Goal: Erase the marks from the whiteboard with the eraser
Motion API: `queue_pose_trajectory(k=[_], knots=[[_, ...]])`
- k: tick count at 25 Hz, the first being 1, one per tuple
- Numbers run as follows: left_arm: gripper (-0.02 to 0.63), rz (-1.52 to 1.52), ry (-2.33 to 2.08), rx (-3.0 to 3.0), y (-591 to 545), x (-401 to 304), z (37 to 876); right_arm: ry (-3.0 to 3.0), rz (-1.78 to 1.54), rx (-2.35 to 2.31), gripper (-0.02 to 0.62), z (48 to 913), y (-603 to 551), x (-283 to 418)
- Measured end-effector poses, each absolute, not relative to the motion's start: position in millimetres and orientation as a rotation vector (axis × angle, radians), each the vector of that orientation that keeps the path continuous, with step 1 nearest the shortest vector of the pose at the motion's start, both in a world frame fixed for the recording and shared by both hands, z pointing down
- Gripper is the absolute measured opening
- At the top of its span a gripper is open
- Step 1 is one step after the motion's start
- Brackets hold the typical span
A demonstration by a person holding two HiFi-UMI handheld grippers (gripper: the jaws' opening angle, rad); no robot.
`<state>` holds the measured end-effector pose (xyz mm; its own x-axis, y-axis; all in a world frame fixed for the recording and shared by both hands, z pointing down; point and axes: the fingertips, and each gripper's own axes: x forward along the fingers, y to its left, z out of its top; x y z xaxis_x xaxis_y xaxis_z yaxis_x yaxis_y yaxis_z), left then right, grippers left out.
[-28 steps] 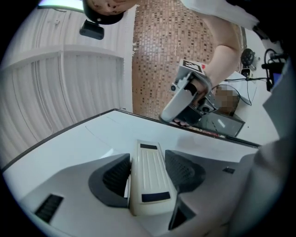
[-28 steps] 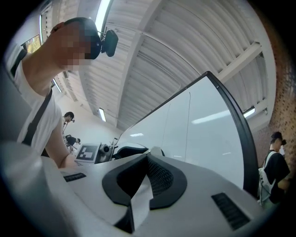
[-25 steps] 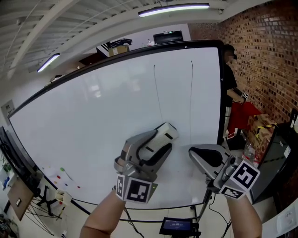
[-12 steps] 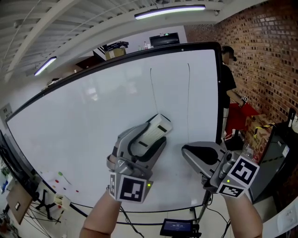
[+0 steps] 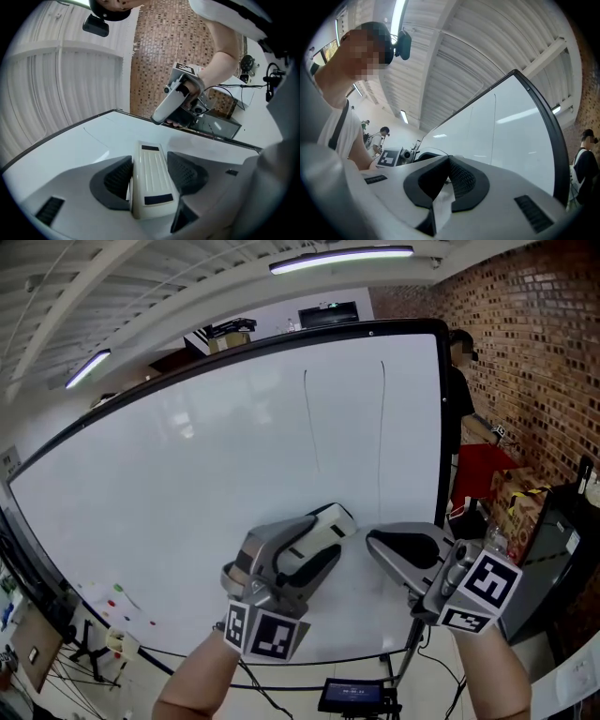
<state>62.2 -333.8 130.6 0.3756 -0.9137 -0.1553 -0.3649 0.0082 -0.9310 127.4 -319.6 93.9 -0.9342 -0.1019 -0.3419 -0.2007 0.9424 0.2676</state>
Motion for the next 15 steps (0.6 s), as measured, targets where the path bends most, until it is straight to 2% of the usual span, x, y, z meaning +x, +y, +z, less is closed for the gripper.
queue_pose_trajectory(k=[15], knots=[[0.270,-0.647,1.147,-1.377,-332.7,73.5,56.5,2.714,0.579,-0.257,0.017,73.5,-301.9,125.8]])
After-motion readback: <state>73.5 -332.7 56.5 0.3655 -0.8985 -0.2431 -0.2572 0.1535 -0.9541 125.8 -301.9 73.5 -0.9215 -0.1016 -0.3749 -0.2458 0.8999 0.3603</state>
